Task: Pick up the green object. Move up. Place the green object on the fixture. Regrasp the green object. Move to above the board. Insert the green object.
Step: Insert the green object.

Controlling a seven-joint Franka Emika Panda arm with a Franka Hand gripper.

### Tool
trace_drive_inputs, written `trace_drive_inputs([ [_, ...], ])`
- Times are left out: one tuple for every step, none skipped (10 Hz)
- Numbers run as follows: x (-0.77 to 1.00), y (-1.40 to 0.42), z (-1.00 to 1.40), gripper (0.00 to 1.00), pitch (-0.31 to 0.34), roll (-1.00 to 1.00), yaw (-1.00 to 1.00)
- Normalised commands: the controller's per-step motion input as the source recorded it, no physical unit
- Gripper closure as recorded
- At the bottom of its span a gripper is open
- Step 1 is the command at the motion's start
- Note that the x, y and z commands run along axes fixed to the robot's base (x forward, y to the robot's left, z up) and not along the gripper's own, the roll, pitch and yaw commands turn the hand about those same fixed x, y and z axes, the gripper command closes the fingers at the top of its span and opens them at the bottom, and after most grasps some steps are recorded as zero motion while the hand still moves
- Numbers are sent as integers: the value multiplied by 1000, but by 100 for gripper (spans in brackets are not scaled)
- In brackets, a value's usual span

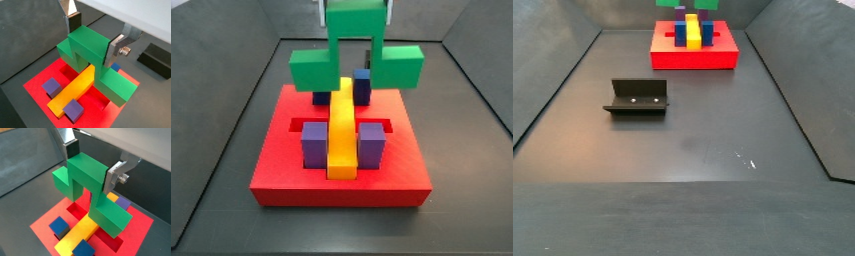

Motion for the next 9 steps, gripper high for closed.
trace_drive_inputs([
  [-6, 0, -257, 100, 0, -30, 0],
  [0, 0, -266, 100, 0, -19, 0],
  [0, 0, -297, 100, 0, -13, 0],
  [0, 0, -306, 100, 0, -11, 0],
  [-17, 0, -311, 100, 0, 0, 0],
  [-20, 0, -306, 100, 0, 0, 0],
  [-31, 0, -306, 100, 0, 0, 0],
  [-37, 0, -300, 100, 0, 0, 0],
  [-43, 17, -160, 100, 0, 0, 0],
])
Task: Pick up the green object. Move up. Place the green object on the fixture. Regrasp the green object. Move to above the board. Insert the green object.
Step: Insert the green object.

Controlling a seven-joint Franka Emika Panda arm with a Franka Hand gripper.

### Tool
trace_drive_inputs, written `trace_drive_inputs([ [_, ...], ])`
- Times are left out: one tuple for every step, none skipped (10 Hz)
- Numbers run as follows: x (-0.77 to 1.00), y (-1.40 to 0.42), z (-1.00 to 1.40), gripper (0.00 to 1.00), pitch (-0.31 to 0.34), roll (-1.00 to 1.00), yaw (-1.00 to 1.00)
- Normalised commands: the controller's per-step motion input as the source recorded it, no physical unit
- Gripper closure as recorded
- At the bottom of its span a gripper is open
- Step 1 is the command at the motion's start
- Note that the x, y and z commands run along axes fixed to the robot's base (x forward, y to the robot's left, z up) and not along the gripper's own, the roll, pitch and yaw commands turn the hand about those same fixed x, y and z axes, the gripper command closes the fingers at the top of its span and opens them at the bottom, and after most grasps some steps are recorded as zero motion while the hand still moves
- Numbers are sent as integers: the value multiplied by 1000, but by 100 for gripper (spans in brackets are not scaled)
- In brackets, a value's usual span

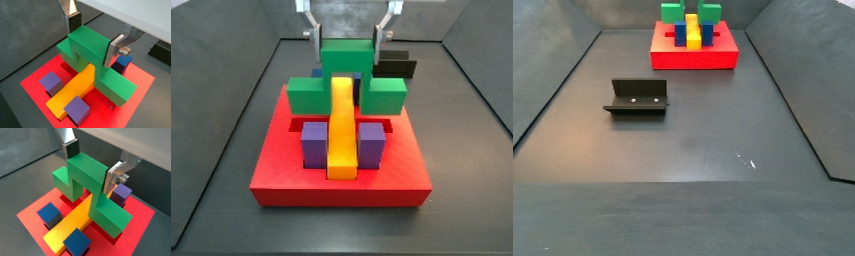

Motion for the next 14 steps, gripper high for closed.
trace_drive_inputs([
  [0, 11, -80, 100, 0, -4, 0],
  [0, 0, -160, 100, 0, 0, 0],
  [0, 0, -174, 100, 0, 0, 0],
  [0, 0, -151, 100, 0, 0, 0],
  [0, 0, -134, 100, 0, -3, 0],
  [0, 0, -131, 100, 0, 0, 0],
  [0, 0, -120, 100, 0, 0, 0],
  [0, 0, -123, 100, 0, -1, 0],
  [0, 0, -106, 100, 0, -10, 0],
  [11, 0, -74, 100, 0, -13, 0],
  [40, 0, -60, 100, 0, -10, 0],
  [94, 0, -49, 100, 0, -1, 0],
  [169, -6, -31, 100, 0, 0, 0],
  [223, -11, -23, 100, 1, 0, 3],
])
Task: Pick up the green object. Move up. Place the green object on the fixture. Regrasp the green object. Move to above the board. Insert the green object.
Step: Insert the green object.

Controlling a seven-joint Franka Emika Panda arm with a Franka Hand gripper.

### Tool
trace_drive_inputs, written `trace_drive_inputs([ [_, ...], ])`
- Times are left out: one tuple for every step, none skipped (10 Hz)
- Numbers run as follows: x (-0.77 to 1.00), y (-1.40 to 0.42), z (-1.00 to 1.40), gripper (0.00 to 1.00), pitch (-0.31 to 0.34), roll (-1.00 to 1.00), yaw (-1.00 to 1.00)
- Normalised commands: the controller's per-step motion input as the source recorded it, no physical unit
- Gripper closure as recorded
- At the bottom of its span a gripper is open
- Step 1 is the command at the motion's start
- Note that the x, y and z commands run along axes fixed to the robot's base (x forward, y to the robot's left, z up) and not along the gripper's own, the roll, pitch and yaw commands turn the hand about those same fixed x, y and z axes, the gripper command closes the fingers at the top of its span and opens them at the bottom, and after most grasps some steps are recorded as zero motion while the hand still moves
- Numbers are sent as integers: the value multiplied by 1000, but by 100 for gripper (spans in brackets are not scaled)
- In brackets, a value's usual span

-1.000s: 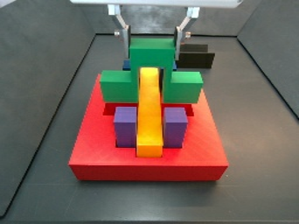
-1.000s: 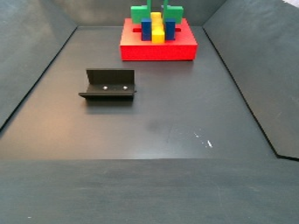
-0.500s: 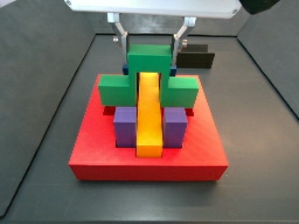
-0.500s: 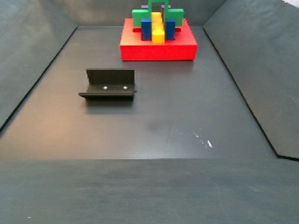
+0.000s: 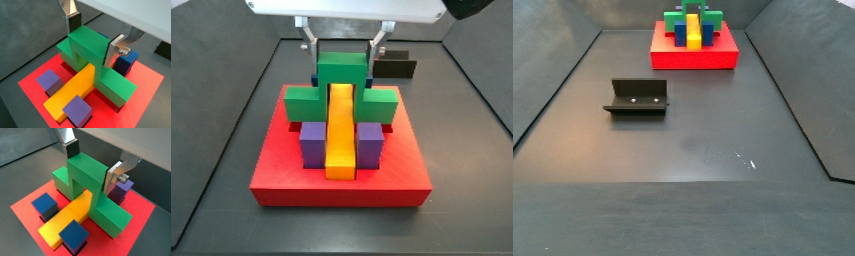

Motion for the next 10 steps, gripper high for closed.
trace_drive_inputs([
  [171, -14, -20, 100, 9, 0, 0],
  [0, 0, -23, 100, 0, -26, 0],
  [0, 0, 0, 100, 0, -101, -60],
  [0, 0, 0, 100, -3, -124, -77],
  [0, 0, 0, 100, -11, -150, -74],
  [-43, 0, 0, 100, -33, -231, -117],
  [-49, 0, 0, 100, -39, -244, -143],
  [-71, 0, 0, 100, -43, -236, -131],
  [-54, 0, 0, 100, -40, -186, -100],
  [0, 0, -17, 100, -24, -126, -46],
])
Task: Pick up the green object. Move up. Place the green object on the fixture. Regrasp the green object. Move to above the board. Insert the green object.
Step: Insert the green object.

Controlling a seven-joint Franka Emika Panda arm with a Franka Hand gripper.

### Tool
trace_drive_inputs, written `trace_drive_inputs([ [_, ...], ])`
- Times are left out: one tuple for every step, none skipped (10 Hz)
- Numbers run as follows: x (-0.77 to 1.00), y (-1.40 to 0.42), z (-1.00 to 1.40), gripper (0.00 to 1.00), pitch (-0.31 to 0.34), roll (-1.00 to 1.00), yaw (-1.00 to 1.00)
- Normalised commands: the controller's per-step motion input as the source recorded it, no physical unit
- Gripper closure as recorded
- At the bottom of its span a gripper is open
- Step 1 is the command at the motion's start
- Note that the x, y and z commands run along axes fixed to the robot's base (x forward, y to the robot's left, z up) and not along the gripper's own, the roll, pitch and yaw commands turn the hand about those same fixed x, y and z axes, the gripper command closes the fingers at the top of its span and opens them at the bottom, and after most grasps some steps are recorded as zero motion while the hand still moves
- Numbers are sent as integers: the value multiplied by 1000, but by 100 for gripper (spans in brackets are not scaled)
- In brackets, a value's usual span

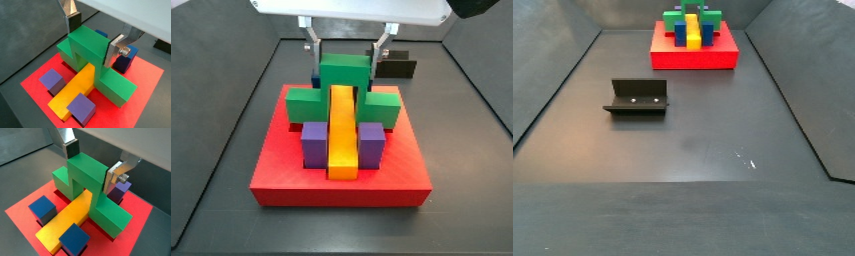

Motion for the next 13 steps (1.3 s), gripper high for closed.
trace_drive_inputs([
  [23, 37, -80, 100, 0, -64, 0],
  [69, 71, -74, 100, 0, -53, 0],
  [63, 126, -26, 100, -3, -59, 0],
  [0, 97, -14, 100, 0, -14, 0],
  [0, 29, -63, 100, 0, 0, 0],
  [-14, 0, -91, 100, 0, -71, 0],
  [0, 0, -191, 100, -11, -106, 0],
  [20, 0, -223, 100, -4, -53, 0],
  [0, 0, -240, 100, 0, -13, 0],
  [0, 0, -197, 100, 0, -3, 0],
  [60, -29, -97, 100, 0, -41, 0],
  [94, -40, -89, 100, 0, -53, 0],
  [71, -23, -194, 100, 0, -30, 0],
])
